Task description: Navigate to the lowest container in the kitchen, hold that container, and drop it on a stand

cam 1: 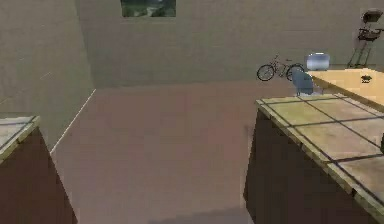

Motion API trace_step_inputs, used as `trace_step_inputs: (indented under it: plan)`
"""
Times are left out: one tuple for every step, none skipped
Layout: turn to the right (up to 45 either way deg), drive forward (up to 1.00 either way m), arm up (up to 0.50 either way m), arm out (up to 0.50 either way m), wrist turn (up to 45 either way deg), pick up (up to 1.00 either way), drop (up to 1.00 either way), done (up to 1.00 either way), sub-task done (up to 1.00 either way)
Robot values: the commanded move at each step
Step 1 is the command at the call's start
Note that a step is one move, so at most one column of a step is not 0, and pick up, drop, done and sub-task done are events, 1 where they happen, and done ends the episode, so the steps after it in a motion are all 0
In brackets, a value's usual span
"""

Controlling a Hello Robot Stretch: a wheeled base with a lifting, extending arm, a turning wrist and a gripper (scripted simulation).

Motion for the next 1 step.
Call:
trace_step_inputs:
  plan:
    - [0.0,1.0,0.0,0.0,0.0,0.0,0.0,0.0,0.0]
